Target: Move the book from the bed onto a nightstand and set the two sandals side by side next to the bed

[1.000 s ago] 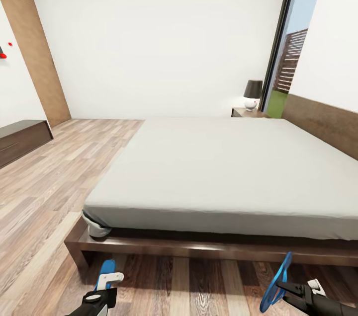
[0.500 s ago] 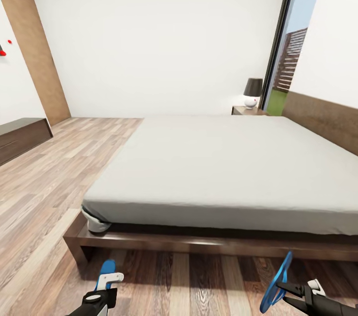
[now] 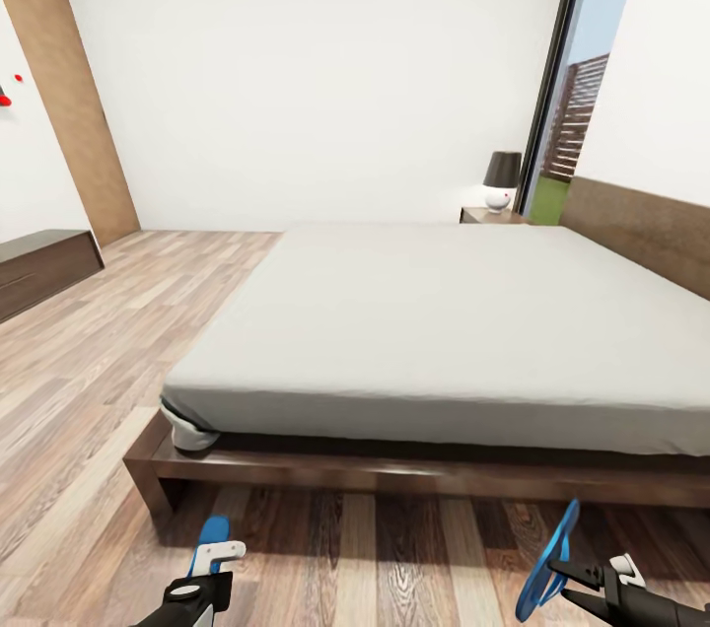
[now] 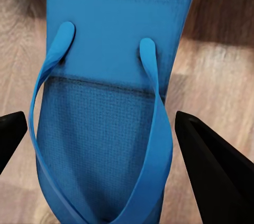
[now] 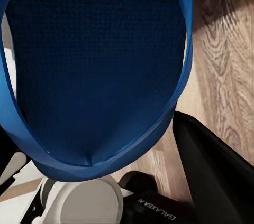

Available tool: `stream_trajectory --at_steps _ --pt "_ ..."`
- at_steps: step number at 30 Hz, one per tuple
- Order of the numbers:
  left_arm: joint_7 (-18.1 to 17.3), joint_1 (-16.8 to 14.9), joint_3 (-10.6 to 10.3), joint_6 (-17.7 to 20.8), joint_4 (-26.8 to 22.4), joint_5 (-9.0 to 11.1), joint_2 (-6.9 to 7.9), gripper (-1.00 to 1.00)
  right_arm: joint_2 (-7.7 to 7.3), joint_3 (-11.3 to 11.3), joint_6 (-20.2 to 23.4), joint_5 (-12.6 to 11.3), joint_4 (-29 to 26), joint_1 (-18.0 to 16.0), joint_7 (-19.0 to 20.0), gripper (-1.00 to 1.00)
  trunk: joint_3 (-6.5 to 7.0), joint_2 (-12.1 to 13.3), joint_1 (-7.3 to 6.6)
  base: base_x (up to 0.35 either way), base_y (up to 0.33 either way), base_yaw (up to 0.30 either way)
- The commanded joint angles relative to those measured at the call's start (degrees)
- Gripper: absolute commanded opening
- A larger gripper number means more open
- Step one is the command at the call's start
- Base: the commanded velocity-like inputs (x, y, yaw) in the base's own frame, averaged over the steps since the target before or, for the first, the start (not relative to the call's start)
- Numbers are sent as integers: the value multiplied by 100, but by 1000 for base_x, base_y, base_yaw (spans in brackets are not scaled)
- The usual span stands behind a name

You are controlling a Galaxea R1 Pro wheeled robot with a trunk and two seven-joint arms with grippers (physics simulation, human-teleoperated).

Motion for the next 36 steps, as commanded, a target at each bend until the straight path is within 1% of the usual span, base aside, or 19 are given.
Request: stream_trajectory --at_steps 1,9,28,30,31,33,34,35,36 --pt "11 -2 30 16 -7 -65 -4 -100 0 -10 42 -24 0 -3 4 -100 -24 -44 21 0 0 0" --pt "12 -2 30 -19 -7 -65 -5 -100 0 -7 42 -39 -1 -4 8 -100 -167 -365 197 0 0 0" --pt "11 -2 34 -20 -7 -65 4 -100 0 -6 29 -35 -1 -3 6 -100 -588 -390 246 0 0 0" --pt "6 -2 32 -16 -14 -65 26 -100 0 -6 26 -35 -1 -3 6 -100 -632 -393 251 0 0 0" --pt "-10 -2 32 -14 -21 -65 64 -100 0 -6 26 -33 -1 -3 6 -100 -655 -394 254 0 0 0" --pt "-263 -2 37 -8 -39 -65 193 -100 0 -4 25 -33 -1 -3 6 -100 -699 -397 259 0 0 0" --pt "-575 -2 38 0 -58 -65 268 -100 0 -4 25 -32 -1 -5 6 -100 -721 -398 261 0 0 0" --pt "-804 -2 38 12 -88 -69 317 -100 0 -3 25 -32 -1 -4 6 -100 -743 -399 264 0 0 0" --pt "-1076 -2 39 29 -213 -71 373 -100 0 -3 24 -31 -1 -4 6 -100 -765 -401 267 0 0 0"
